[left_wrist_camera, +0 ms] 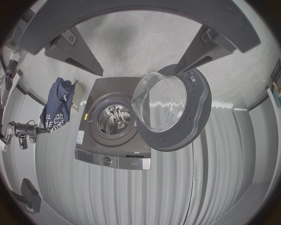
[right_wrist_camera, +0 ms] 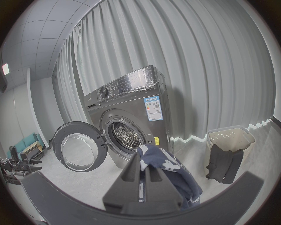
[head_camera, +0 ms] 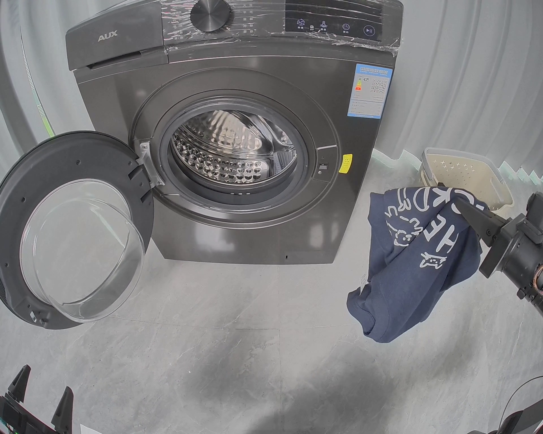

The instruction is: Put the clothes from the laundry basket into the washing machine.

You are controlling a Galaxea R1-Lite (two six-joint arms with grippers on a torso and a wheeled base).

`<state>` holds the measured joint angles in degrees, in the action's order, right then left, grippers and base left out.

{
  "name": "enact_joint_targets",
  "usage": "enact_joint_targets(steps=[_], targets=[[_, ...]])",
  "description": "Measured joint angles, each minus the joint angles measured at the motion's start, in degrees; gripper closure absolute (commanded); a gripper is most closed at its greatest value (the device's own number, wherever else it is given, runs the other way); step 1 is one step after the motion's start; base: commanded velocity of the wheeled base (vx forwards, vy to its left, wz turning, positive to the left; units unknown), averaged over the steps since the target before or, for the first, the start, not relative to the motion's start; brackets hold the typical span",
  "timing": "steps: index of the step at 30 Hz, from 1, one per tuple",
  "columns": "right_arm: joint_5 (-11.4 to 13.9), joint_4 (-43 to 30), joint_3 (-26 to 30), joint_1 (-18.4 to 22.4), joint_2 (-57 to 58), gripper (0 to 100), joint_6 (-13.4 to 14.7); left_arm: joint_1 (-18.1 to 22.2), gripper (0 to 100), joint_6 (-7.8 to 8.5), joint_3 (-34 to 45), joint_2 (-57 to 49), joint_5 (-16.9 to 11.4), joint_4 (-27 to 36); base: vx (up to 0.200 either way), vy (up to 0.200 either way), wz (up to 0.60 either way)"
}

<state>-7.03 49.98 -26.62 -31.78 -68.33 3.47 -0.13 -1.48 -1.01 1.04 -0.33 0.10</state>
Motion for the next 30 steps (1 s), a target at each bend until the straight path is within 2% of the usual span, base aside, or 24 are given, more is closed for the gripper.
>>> enact_joint_targets(steps=[3,24,30], targets=[[0.00,0.00,0.00,0.00,-0.09,100,0.09,0.00,0,0.00,0.00,0.00,-0.02,0.00,0.000,0.200,0.00],[0.00,-0.06,0.28,0.01,-0.16,100,0.13,0.00,0,0.00,0.00,0.00,-0.02,0.00,0.000,0.000,0.00],[0.01,-0.09,0.26,-0.02,-0.17,100,0.13,0.00,0,0.00,0.00,0.00,0.01,0.00,0.000,-0.200,0.00]])
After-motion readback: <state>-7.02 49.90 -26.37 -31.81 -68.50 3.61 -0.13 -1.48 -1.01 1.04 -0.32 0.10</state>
